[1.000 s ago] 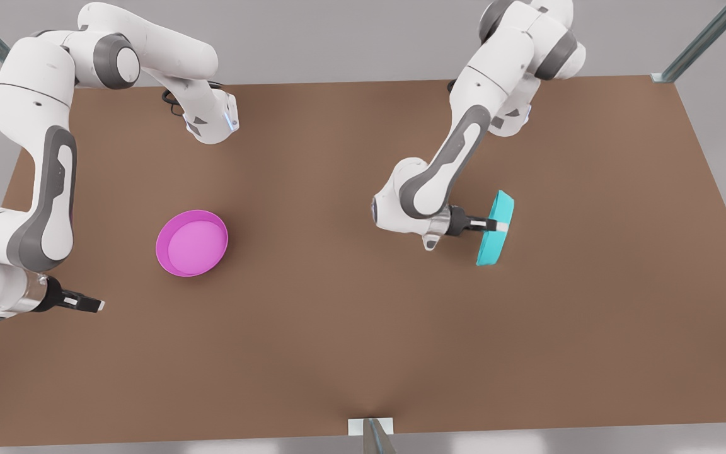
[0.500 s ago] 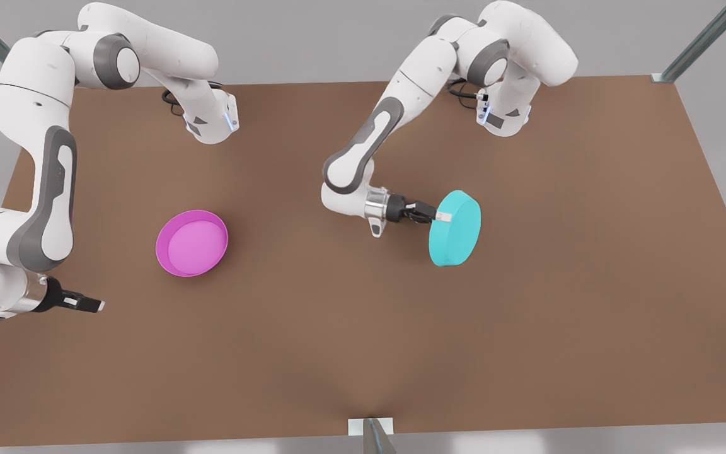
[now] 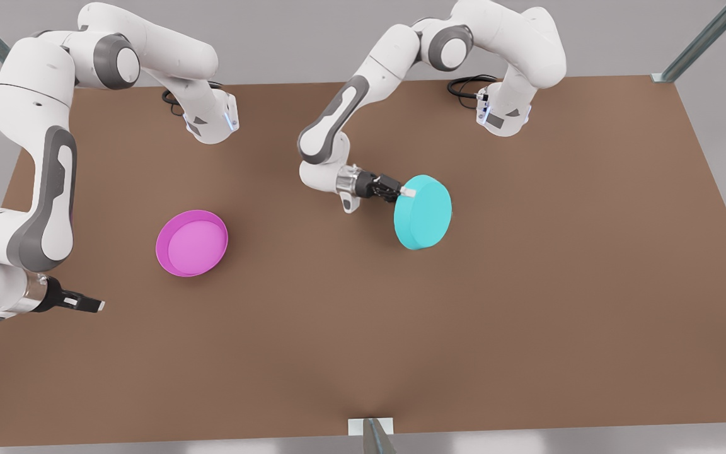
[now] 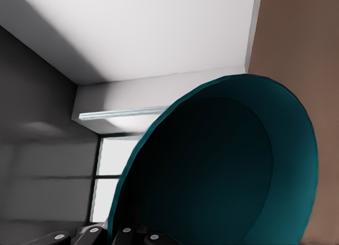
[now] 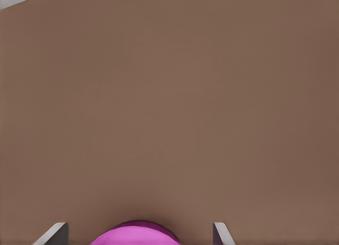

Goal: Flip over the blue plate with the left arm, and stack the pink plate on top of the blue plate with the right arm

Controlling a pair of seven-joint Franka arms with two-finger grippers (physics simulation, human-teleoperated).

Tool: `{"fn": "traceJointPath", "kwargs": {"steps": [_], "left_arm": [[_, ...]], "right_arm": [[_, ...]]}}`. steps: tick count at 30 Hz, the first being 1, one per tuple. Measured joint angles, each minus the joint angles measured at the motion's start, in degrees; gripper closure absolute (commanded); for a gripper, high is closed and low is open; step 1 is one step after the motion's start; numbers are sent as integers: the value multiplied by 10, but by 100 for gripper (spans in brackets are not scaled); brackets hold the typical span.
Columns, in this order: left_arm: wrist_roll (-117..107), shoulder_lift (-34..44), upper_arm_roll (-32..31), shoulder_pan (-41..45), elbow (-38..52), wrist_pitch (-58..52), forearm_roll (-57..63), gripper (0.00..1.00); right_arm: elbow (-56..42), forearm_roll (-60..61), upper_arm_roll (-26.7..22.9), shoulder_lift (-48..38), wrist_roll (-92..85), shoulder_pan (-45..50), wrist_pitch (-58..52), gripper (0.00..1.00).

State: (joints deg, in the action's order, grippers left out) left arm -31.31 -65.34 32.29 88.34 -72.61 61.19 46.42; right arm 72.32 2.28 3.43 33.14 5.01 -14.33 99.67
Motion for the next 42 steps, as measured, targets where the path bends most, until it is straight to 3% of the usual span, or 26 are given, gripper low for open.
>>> {"fn": "traceJointPath", "kwargs": {"steps": [6,7,8,16,21,24,37,39,42], "left_arm": [[-6,-25,0,-4,2,9,-38,79],[-6,-28,0,-4,2,9,-41,68],[-6,-30,0,-5,-2,10,-45,0],[-45,-45,2,1,-4,20,-130,0],[-158,-45,81,28,1,88,-198,0],[-240,-45,84,28,0,117,-247,0],[-465,-45,215,52,4,211,-462,0],[-446,-21,248,51,11,204,-504,0],[-356,87,252,23,12,138,-558,0]], "right_arm": [[0,0,0,0,0,0,0,0],[-1,0,0,0,0,0,0,0],[0,0,0,0,0,0,0,0],[0,0,0,0,0,0,0,0],[0,0,0,0,0,0,0,0],[0,0,0,0,-1,-1,0,0],[0,1,0,0,-1,-4,-1,0],[0,1,0,0,-2,-4,-1,0],[0,0,0,0,-10,-10,-1,0]]}}
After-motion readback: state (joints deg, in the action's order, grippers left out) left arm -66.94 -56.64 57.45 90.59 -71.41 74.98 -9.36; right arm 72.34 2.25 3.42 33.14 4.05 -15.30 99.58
